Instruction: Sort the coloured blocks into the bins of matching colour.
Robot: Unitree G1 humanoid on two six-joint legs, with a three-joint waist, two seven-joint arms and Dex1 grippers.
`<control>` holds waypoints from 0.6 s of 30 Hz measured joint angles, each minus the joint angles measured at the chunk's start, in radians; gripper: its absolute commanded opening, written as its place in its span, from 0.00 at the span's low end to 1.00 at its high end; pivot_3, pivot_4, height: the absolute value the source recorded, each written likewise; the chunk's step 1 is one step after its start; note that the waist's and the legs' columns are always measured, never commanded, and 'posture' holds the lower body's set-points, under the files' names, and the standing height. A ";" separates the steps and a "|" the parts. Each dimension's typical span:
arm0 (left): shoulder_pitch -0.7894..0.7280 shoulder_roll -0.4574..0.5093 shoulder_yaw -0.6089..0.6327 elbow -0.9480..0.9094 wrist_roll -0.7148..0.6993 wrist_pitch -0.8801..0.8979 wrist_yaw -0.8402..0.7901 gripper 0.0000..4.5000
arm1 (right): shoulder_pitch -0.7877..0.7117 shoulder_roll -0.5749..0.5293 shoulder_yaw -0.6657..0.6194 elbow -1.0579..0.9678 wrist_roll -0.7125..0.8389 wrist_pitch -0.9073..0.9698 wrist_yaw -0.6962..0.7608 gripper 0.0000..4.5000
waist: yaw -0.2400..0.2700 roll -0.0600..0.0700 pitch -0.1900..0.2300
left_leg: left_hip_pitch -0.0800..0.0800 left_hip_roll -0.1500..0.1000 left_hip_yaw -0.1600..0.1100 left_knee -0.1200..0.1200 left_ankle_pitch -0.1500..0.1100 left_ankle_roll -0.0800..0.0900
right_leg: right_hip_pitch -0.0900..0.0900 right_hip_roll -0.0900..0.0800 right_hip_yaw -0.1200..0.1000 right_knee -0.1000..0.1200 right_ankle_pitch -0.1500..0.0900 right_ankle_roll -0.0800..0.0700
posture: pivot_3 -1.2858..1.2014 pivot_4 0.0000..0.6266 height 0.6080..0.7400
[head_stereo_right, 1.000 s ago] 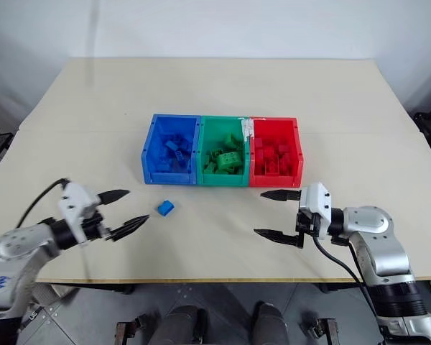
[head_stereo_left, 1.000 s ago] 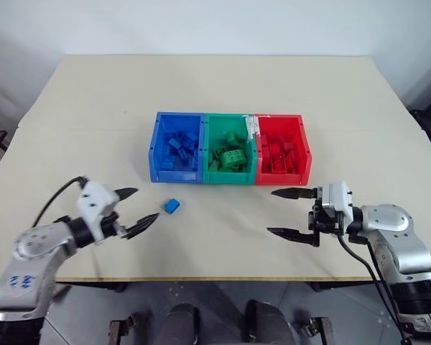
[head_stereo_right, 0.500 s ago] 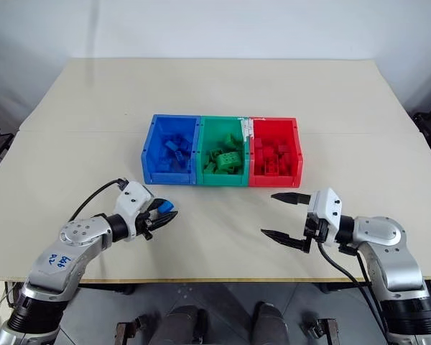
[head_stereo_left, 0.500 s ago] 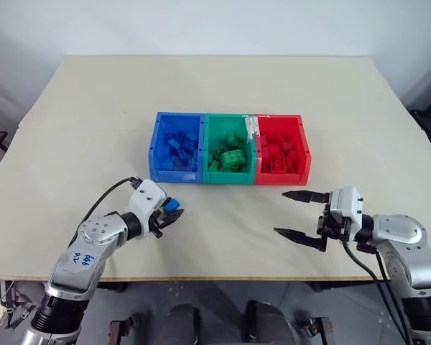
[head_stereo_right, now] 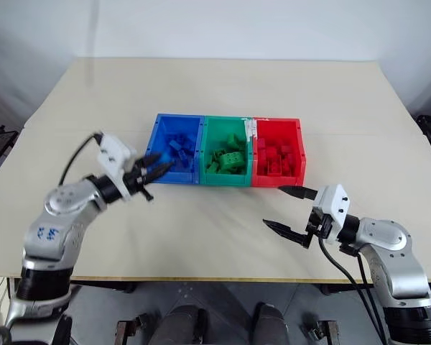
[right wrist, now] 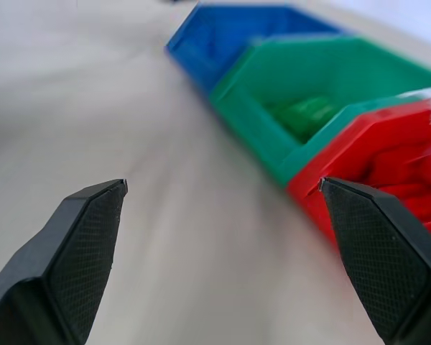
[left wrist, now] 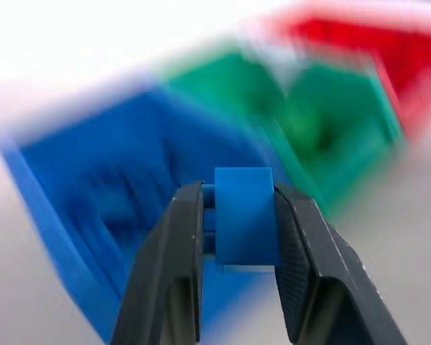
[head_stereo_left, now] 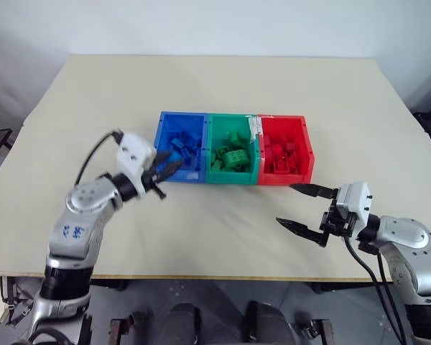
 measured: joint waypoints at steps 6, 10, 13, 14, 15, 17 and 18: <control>-0.132 -0.058 -0.031 0.254 0.033 -0.086 0.009 0.21 | -0.017 0.087 -0.046 -0.003 -0.017 -0.045 -0.151 1.00 | -0.009 0.000 0.000 | -0.001 0.000 0.000 0.000 0.000 0.000 | 0.000 0.000 0.000 0.000 0.000 0.000 | 0.52 0.24 1.00; -0.159 -0.084 -0.040 0.342 0.035 -0.118 -0.006 0.49 | -0.015 0.095 -0.054 -0.006 -0.016 -0.048 -0.178 1.00 | -0.011 0.000 0.000 | -0.001 0.000 0.000 -0.001 0.000 0.000 | -0.001 0.000 -0.001 -0.001 0.000 0.000 | 0.52 0.24 1.00; -0.164 -0.086 -0.043 0.366 0.033 -0.129 -0.022 0.71 | -0.007 0.096 -0.053 -0.010 -0.015 -0.054 -0.178 1.00 | -0.011 0.000 0.000 | -0.001 0.000 0.000 -0.001 0.000 0.000 | -0.001 0.000 -0.001 -0.001 0.000 0.000 | 0.52 0.24 1.00; -0.156 -0.084 -0.042 0.362 0.031 -0.144 -0.031 0.78 | -0.006 0.099 -0.051 -0.010 -0.014 -0.055 -0.176 1.00 | -0.011 0.000 0.000 | -0.001 0.000 0.000 -0.001 0.000 0.000 | -0.001 0.000 0.000 -0.001 0.000 0.000 | 0.52 0.24 1.00; -0.140 -0.080 -0.040 0.354 0.028 -0.157 -0.040 0.85 | -0.006 0.101 -0.048 -0.010 -0.012 -0.058 -0.174 1.00 | -0.012 0.000 0.000 | 0.000 0.000 0.000 -0.001 0.000 0.000 | -0.001 0.000 0.000 0.000 0.000 0.000 | 0.52 0.24 1.00; -0.086 -0.072 -0.028 0.327 0.020 -0.174 -0.056 0.99 | -0.006 0.101 -0.041 -0.009 -0.011 -0.060 -0.161 1.00 | -0.015 0.000 0.000 | 0.000 0.000 0.001 -0.002 0.000 0.000 | -0.001 0.000 0.000 -0.001 0.000 0.000 | 0.52 0.24 1.00; -0.044 -0.066 -0.013 0.296 0.012 -0.177 -0.060 0.99 | -0.009 0.101 -0.039 -0.006 -0.010 -0.061 -0.151 1.00 | -0.018 0.000 0.000 | 0.000 0.000 0.001 -0.002 0.000 0.000 | -0.001 0.000 0.000 -0.001 0.000 0.000 | 0.52 0.24 1.00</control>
